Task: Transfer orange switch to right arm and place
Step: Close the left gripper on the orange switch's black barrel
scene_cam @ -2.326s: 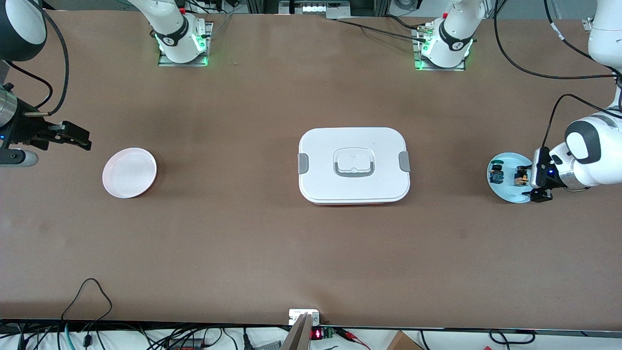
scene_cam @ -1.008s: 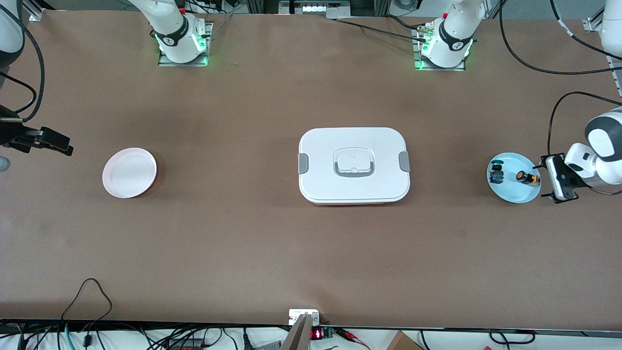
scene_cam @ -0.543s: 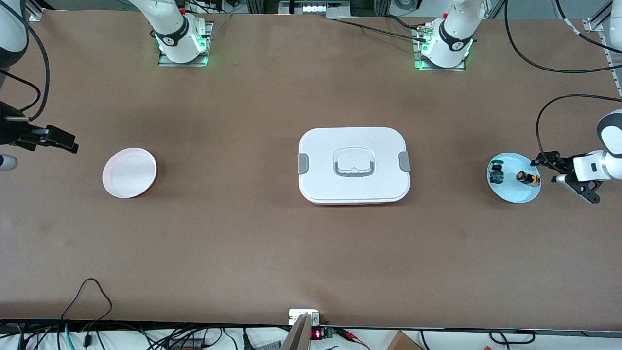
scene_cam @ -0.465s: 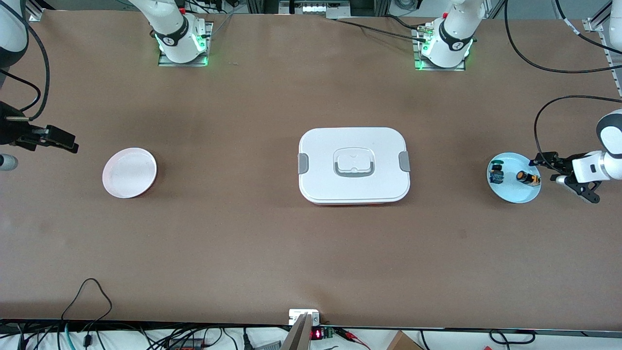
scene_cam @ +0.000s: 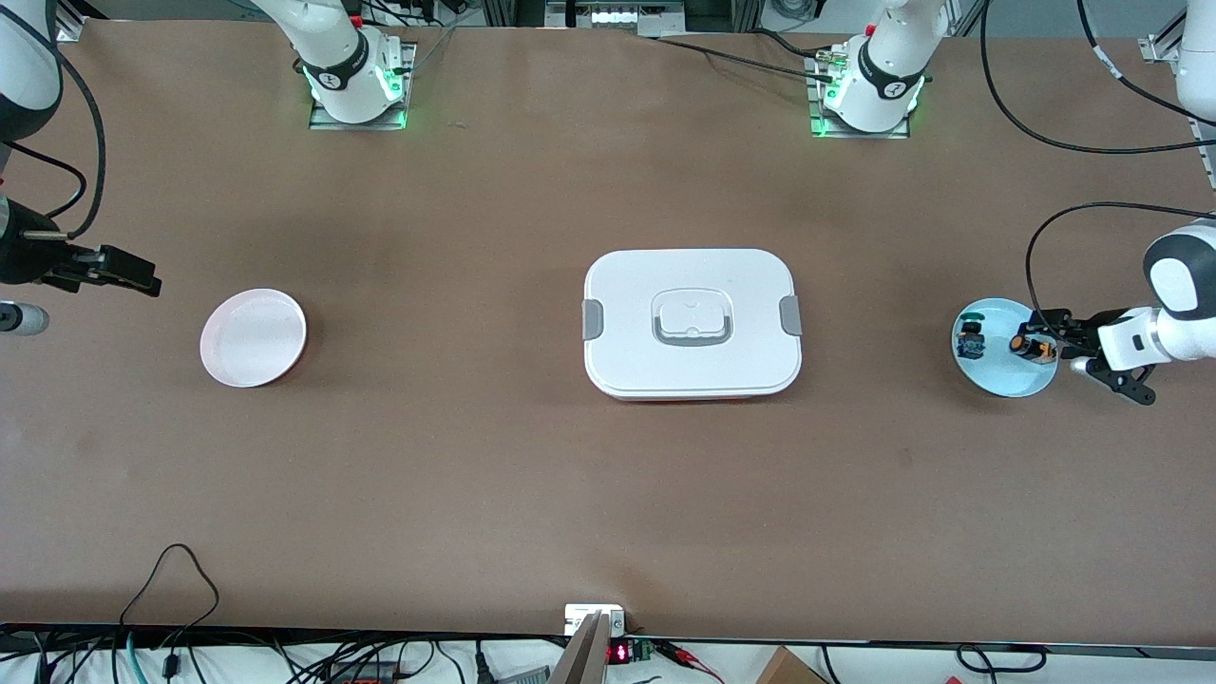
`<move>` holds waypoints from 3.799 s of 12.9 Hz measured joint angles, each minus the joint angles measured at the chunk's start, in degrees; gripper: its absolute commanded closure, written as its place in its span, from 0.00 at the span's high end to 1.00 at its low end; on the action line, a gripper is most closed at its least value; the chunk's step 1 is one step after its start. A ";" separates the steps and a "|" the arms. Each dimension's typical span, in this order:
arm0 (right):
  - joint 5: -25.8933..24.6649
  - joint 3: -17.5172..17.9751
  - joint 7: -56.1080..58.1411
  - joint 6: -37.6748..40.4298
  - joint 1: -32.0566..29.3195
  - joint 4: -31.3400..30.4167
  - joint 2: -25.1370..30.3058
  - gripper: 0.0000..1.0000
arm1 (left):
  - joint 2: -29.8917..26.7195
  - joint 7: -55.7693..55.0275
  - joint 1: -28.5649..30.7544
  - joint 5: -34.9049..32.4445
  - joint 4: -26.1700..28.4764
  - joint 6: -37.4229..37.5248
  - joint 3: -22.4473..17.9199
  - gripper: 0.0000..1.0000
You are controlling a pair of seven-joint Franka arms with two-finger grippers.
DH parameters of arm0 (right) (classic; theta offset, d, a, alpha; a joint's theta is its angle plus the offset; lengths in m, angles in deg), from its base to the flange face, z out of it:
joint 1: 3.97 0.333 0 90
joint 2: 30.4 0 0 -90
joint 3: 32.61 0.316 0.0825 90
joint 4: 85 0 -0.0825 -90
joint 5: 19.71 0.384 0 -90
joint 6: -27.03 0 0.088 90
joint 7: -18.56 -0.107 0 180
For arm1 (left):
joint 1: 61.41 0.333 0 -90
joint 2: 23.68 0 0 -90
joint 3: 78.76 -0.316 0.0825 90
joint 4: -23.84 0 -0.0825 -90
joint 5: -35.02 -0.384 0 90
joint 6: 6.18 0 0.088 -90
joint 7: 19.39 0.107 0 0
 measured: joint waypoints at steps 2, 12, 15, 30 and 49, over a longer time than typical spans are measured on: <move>0.01 0.00 -0.01 -0.18 0.00 -0.01 -1.04 1.00 | 0.11 -0.15 -0.40 0.00 -0.84 -0.13 0.00 1.00; 0.14 0.23 -0.01 0.44 0.94 0.13 -1.38 1.00 | 5.02 -2.34 -0.30 0.00 -5.29 -0.24 -0.39 1.00; 0.14 0.23 -0.02 0.51 1.62 0.13 -1.37 1.00 | 5.19 -3.53 -0.27 0.00 -5.28 -0.12 -0.42 1.00; 0.14 0.12 0.00 1.18 1.55 0.13 -1.37 1.00 | 5.42 -4.82 -0.24 -0.84 -5.64 0.14 -0.48 1.00; 0.14 0.11 0.00 1.28 1.54 0.13 -1.37 1.00 | 5.19 -8.85 -0.24 -1.21 -6.03 2.97 -0.49 0.97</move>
